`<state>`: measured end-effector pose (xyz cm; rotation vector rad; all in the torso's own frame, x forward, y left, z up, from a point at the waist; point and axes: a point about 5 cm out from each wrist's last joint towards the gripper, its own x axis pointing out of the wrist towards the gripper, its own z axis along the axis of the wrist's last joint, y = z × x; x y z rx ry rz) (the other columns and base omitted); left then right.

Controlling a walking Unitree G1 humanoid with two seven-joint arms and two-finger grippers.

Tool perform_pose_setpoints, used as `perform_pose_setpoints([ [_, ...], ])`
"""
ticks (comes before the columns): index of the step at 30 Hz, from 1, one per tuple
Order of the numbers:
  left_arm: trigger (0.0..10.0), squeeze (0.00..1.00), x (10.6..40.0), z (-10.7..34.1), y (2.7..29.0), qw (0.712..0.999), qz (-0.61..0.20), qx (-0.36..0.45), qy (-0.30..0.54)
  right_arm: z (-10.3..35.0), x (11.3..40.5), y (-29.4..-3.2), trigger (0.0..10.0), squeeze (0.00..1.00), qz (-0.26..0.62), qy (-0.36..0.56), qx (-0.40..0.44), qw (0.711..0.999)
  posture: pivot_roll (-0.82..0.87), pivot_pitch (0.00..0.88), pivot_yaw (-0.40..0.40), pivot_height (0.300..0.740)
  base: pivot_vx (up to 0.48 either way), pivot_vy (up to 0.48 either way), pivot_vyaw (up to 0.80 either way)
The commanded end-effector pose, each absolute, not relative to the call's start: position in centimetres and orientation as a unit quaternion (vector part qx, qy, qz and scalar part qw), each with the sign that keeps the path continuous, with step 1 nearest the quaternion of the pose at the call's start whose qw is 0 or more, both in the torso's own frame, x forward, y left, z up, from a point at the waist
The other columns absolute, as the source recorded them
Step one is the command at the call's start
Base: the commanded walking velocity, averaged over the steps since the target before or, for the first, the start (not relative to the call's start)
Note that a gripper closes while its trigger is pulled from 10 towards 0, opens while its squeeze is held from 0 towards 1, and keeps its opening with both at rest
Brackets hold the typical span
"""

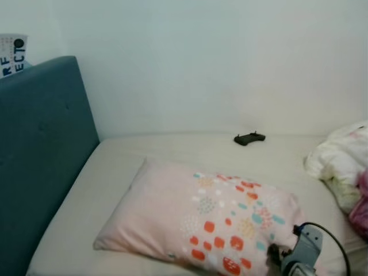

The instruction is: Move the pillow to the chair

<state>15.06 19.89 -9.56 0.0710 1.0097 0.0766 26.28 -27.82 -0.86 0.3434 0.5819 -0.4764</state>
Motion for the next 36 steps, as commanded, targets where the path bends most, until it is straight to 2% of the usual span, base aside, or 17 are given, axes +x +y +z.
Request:
perform_pose_setpoints([
  [1,10.0,0.00,14.2,-10.0,19.4,0.863,0.023,0.034,0.504,-1.4,25.9,-27.6,10.0,0.00,-0.236,0.296,0.184,0.907,-0.11,0.016,-0.019,0.590,0.000,0.000,0.00],
  [9,10.0,0.00,14.2,-10.0,19.3,0.862,0.020,0.034,0.505,-0.7,25.4,-29.9,10.0,0.00,-0.280,0.261,0.230,0.895,-0.11,0.019,-0.018,0.555,0.000,0.000,0.00],
  [14,10.0,0.00,14.0,-10.1,19.3,0.862,0.021,0.034,0.506,-0.1,25.8,-29.9,10.0,0.00,-0.250,0.235,0.275,0.898,-0.11,0.021,-0.024,0.525,0.000,0.000,0.00],
  [24,10.0,0.00,13.8,-10.1,19.4,0.861,0.023,0.034,0.507,0.9,27.0,-29.4,10.0,0.00,-0.187,0.192,0.307,0.913,-0.11,0.030,-0.025,0.495,0.000,0.000,0.00],
  [30,10.0,0.00,13.7,-10.2,19.6,0.860,0.022,0.036,0.508,0.6,26.2,-30.0,10.0,0.00,-0.162,0.228,0.270,0.921,-0.12,0.039,-0.022,0.480,0.000,0.000,0.00],
  [31,10.0,0.00,13.6,-10.2,19.8,0.859,0.018,0.042,0.510,-0.1,24.3,-31.7,10.0,0.00,-0.187,0.278,0.202,0.921,-0.14,0.051,-0.014,0.470,0.000,0.000,0.00],
  [32,10.0,0.00,13.6,-10.2,19.8,0.859,0.018,0.042,0.510,-0.1,24.3,-31.7,10.0,0.00,-0.187,0.278,0.202,0.921,-0.14,0.051,-0.014,0.470,0.000,0.000,0.00],
  [34,10.0,0.00,13.5,-10.2,19.9,0.858,0.013,0.047,0.511,0.2,22.7,-34.2,10.0,0.00,-0.240,0.274,0.168,0.916,-0.15,0.055,0.004,0.460,0.000,0.000,0.00],
  [36,10.0,0.00,13.5,-10.1,20.0,0.858,0.012,0.049,0.511,0.5,22.4,-34.9,10.0,0.00,-0.257,0.263,0.169,0.914,-0.16,0.055,0.006,0.455,0.000,0.000,0.00],
])
